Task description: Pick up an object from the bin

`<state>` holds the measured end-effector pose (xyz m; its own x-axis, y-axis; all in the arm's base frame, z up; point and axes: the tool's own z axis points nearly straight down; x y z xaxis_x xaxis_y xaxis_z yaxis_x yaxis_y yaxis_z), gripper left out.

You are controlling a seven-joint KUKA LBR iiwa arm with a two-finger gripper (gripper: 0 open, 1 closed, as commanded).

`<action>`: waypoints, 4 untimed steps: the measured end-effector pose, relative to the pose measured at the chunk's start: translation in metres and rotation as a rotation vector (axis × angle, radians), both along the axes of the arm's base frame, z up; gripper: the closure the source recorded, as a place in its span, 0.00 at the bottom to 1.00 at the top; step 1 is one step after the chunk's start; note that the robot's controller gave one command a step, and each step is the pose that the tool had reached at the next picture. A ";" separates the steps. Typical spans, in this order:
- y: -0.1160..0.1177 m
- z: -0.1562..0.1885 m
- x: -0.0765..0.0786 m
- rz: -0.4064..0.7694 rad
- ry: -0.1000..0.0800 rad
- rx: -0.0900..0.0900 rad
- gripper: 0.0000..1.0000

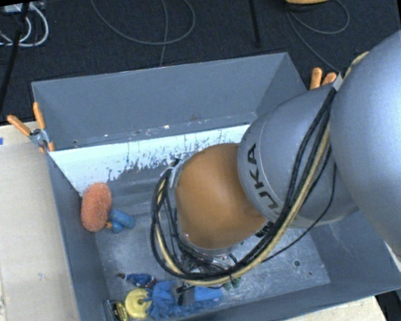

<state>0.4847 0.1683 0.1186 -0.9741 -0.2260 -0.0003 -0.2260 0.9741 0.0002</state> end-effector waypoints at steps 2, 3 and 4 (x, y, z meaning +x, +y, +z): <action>0.031 0.003 -0.005 -0.095 0.001 -0.002 1.00; 0.041 0.004 -0.006 -0.101 0.002 -0.001 1.00; 0.037 0.022 0.012 0.077 0.002 0.000 1.00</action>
Offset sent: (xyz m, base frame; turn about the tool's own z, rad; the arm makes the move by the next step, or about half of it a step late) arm -0.0091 0.0514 0.0063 0.1111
